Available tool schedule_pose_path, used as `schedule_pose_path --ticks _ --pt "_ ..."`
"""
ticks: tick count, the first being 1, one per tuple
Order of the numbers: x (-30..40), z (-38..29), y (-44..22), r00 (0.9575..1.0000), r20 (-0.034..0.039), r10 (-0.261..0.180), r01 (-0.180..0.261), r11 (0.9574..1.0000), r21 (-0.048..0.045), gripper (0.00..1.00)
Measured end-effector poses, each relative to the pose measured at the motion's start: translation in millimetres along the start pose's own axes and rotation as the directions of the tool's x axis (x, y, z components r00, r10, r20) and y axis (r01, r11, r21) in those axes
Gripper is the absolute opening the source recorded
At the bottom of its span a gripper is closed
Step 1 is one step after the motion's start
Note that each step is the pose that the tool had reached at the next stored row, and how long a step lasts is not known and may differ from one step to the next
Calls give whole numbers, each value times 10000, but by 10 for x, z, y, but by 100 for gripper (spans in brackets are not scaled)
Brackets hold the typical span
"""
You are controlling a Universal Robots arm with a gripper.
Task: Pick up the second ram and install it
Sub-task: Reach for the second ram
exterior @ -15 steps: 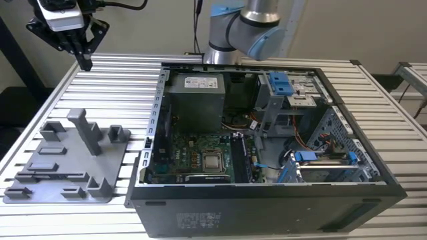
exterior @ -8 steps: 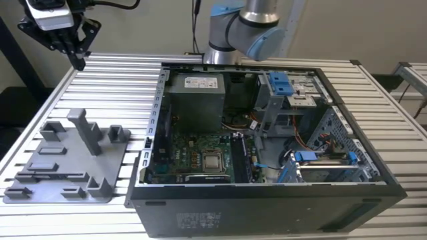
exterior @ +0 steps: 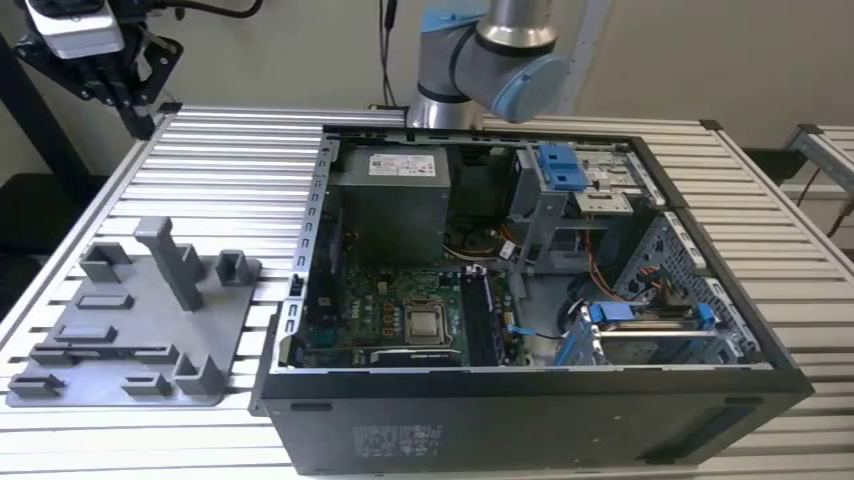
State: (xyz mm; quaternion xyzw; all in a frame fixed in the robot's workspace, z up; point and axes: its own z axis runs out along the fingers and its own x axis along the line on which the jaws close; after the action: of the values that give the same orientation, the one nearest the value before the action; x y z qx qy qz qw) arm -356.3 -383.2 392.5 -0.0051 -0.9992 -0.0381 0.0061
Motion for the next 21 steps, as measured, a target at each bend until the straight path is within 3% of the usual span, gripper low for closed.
schedule_pose_path --ticks 17,21 --pt "346 8 48 9999 2 -122 122 9999 1 11" --pt "368 8 54 9999 1 -127 127 9999 2 11"
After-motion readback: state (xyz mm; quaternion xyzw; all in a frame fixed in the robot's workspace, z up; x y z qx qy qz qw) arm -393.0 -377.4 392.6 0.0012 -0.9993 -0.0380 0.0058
